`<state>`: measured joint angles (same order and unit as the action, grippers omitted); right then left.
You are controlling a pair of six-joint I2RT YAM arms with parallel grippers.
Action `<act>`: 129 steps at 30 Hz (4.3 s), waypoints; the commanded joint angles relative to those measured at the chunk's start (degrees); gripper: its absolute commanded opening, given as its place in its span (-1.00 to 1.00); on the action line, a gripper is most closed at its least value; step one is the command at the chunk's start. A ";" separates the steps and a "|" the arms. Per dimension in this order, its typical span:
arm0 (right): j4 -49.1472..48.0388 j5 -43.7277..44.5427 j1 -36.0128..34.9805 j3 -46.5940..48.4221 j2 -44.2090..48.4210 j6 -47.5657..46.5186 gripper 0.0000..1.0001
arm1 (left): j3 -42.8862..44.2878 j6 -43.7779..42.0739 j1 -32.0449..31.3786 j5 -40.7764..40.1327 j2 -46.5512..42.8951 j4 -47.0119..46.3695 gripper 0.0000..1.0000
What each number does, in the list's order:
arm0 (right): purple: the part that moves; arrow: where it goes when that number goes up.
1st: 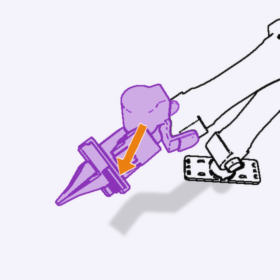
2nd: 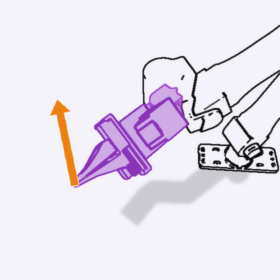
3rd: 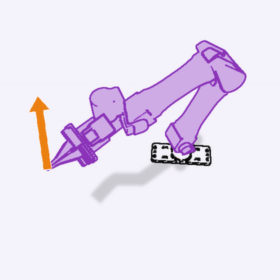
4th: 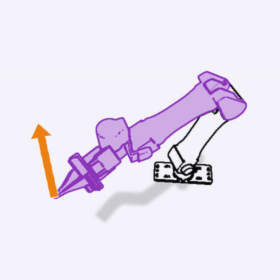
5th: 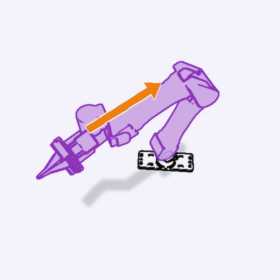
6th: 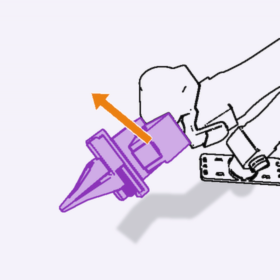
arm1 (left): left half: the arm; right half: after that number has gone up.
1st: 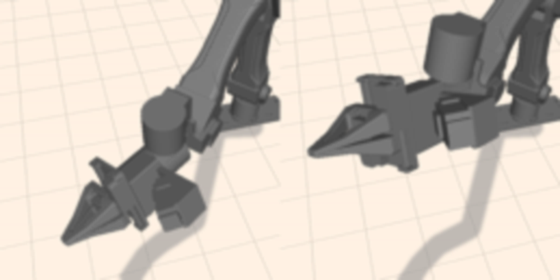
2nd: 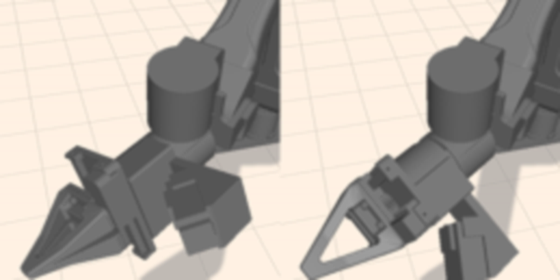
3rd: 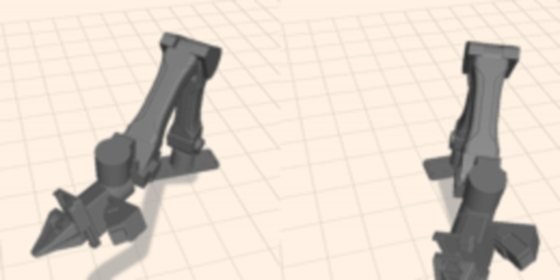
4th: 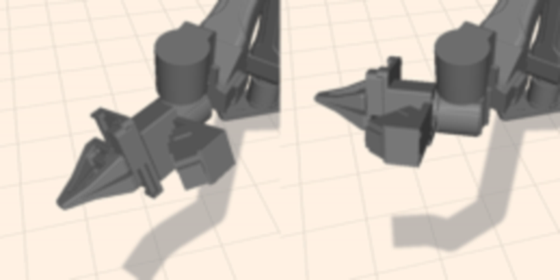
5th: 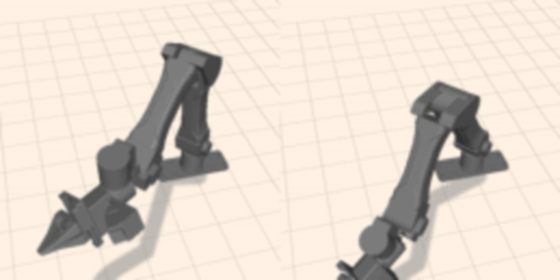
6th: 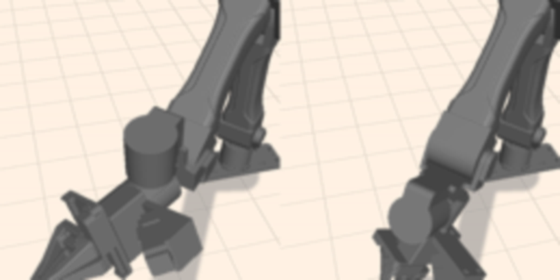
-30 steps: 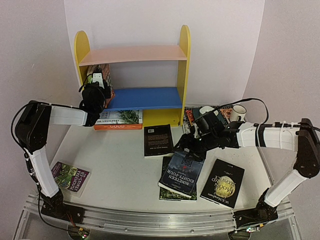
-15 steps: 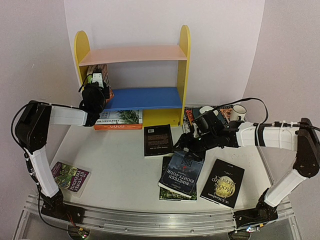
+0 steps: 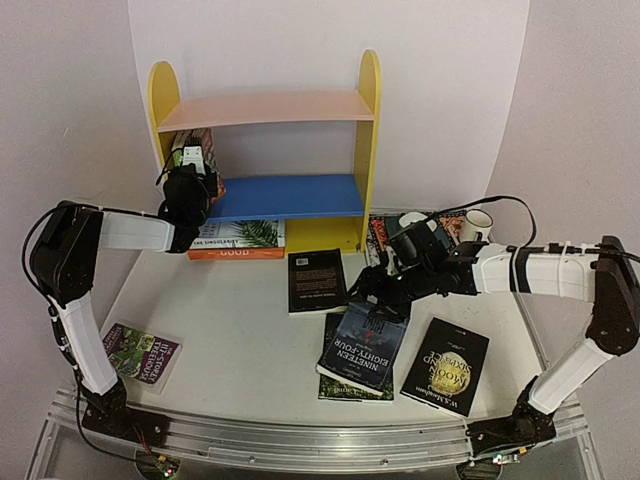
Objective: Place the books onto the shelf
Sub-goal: Place the book in the book pile on the shelf, then move the book to the corner of the board.
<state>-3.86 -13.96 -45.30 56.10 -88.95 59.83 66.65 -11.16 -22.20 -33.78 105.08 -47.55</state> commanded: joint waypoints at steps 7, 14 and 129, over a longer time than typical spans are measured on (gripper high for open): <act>1.04 -1.06 0.17 1.85 -0.44 -0.33 0.42 | 0.48 -3.07 1.98 -3.89 -3.29 -4.43 -0.66; 0.98 -1.23 0.19 2.16 -0.91 -0.24 0.42 | -1.54 0.79 1.98 -2.16 -4.97 -3.48 -0.41; 1.40 -10.41 1.89 4.88 0.53 -13.03 0.55 | -40.94 79.41 40.65 38.07 -39.62 86.91 0.49</act>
<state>-3.77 -23.00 -43.64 57.91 -88.49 46.54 30.04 68.86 20.25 -5.58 64.42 45.76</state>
